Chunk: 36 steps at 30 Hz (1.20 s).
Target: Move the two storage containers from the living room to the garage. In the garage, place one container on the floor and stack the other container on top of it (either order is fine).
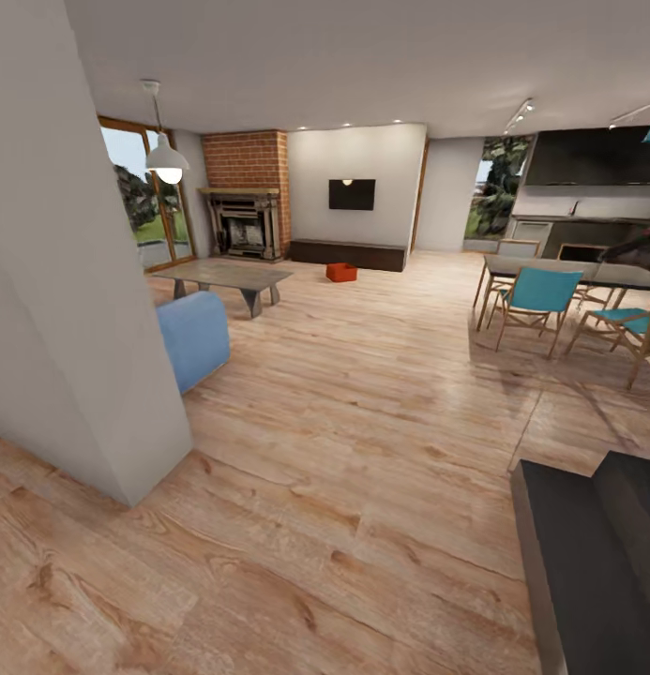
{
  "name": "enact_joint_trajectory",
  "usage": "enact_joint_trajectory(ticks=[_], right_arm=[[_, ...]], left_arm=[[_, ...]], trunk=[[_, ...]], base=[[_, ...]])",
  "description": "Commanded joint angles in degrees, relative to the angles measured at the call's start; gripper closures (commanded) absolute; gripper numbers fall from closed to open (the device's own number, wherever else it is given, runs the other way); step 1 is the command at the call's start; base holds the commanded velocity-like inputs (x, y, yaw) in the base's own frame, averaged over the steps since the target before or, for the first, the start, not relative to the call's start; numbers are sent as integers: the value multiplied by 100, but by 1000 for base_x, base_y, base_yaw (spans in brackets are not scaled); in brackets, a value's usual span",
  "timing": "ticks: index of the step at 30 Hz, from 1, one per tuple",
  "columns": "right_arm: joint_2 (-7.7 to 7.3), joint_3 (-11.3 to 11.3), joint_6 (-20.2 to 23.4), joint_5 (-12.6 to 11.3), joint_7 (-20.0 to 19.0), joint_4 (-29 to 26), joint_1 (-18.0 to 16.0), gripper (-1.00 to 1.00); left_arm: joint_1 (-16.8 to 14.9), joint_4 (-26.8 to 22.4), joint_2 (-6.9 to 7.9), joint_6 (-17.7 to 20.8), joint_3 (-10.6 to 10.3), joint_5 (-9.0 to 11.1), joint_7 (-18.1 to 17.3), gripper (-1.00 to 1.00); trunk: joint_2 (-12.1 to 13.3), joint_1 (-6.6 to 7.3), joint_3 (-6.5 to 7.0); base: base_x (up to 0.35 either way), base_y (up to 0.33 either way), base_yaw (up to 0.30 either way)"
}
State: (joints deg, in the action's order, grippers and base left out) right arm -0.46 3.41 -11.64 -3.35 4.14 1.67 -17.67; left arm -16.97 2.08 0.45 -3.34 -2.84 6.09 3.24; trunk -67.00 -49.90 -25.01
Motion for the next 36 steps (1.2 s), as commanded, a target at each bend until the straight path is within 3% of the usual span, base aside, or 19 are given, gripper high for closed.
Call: enact_joint_trajectory(ticks=[1, 14, 36], right_arm=[[2, 37, -31, -34, 12, 18, -9, -100], [2, 37, -31, -34, 9, 18, -9, -100], [2, 37, -31, -34, 17, 18, -9, -100]], left_arm=[[-8, 21, -1, -35, -33, 59, 1, -100], [-8, 21, -1, -35, -33, 59, 1, -100], [-8, 21, -1, -35, -34, 59, 0, -100]], trunk=[[-3, -4, -6], [-3, -4, 15], [-3, -4, 15]], base=[[339, 96, -280], [339, 96, -257], [340, 96, -5]])
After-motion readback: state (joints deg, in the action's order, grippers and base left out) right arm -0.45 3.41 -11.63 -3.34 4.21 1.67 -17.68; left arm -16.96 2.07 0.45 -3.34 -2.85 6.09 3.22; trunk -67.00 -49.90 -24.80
